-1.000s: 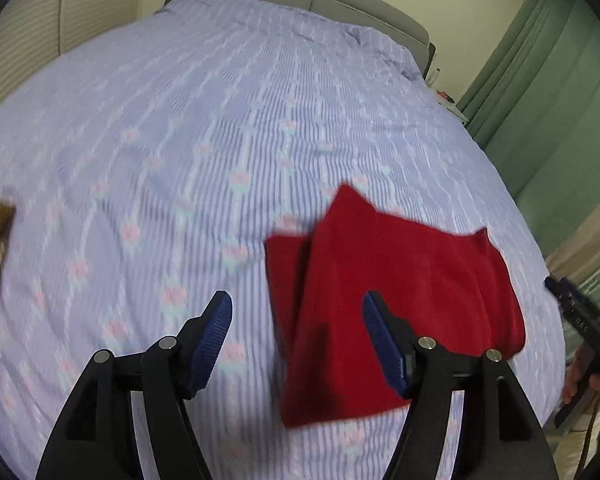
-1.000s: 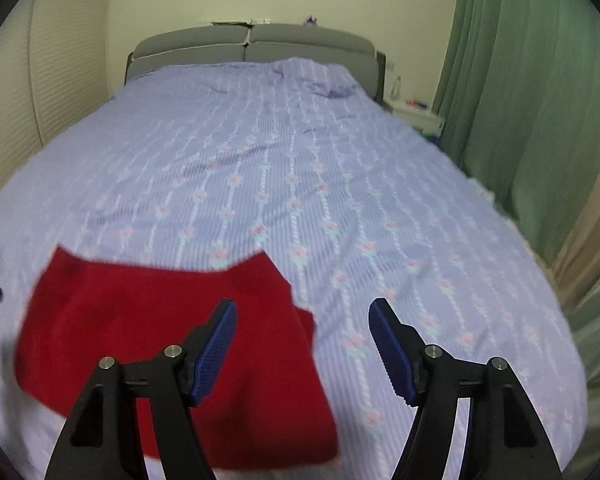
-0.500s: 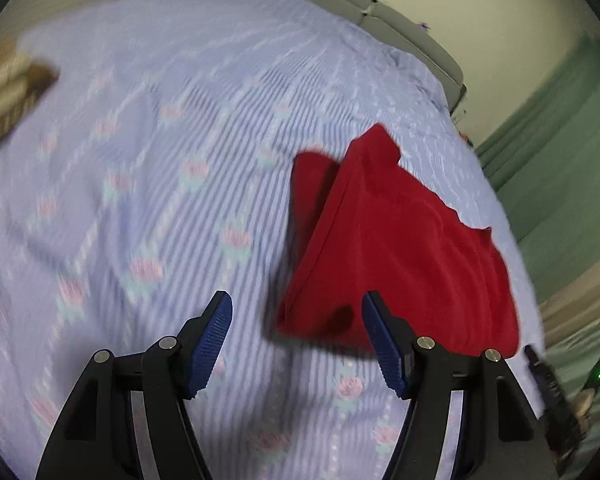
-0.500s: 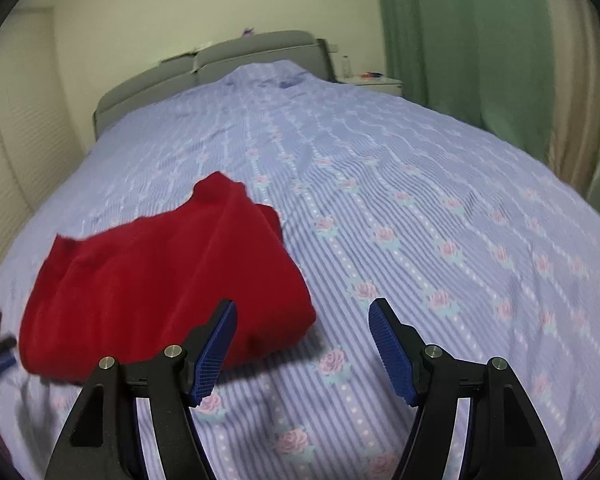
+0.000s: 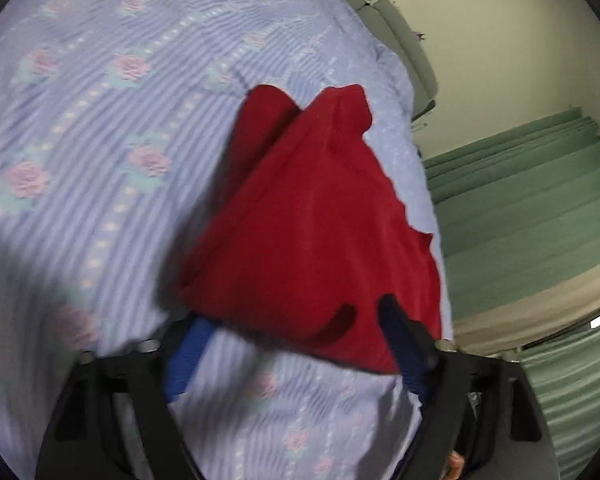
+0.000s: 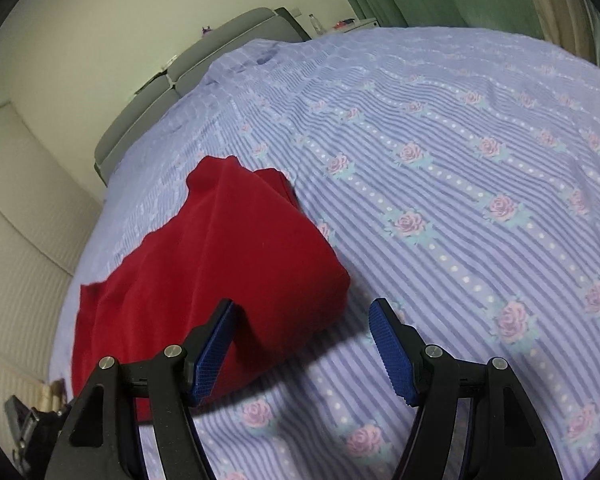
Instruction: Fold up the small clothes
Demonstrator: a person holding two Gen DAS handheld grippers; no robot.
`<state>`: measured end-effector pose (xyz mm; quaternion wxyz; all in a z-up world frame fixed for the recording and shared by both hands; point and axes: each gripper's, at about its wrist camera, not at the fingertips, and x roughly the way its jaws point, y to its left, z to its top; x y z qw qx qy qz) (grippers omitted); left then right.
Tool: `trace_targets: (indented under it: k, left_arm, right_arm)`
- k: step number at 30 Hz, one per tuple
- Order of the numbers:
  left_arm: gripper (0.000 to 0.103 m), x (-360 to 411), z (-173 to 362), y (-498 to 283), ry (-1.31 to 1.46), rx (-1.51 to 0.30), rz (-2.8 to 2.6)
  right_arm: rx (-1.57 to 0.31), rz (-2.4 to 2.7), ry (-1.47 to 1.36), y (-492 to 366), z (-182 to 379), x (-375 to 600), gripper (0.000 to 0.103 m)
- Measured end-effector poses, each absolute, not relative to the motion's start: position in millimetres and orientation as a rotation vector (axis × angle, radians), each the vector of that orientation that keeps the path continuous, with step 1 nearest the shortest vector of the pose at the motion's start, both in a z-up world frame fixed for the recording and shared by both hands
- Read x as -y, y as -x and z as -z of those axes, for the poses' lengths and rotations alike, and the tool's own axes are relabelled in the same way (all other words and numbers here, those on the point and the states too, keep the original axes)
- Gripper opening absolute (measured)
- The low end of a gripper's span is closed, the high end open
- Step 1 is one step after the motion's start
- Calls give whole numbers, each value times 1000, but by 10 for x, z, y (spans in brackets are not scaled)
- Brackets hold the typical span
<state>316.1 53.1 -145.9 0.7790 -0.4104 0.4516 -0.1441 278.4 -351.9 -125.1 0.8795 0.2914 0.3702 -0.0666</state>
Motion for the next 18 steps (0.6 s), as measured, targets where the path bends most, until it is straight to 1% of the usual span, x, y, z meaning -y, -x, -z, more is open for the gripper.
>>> trace_targets:
  k: [8,9,10,11,12,13,15,16,18]
  left_arm:
    - [88,-495,1556,-3446,958,-960,240]
    - [81,-486,1560,-3466,955,-960,238]
    - [72,-484,1553,-3485,945,-964,221]
    - [56,-494,1539,-3493,932,-977,203]
    - [47,-500,1516,-3492,920,-978,206]
    - [42,-513,1465,-3470,894,-964,219]
    - [35,-565,1422,-3409,869,-957,242]
    - [34,-584,1388,-3368,859,-946,253]
    - [32,-647,1381,-3276,890,-930,263]
  right_arm:
    - [-783,128,-611,-2957,1277,3537,68]
    - [-785,127,-623,-2958,1276,3550,66]
    - [-788,127,-644,-2976,1292,3564,57]
    - [-788,126,-654,-2976,1296,3573,52]
    - [-795,136,-660,-2980,1306,3572,48]
    - [-799,148,-652,-2973,1302,3563,42]
    - [-800,164,-607,-2938,1265,3521,36]
    - [-804,168,-586,-2916,1238,3498,34]
    - [-791,168,-551,-2831,1154,3456,32]
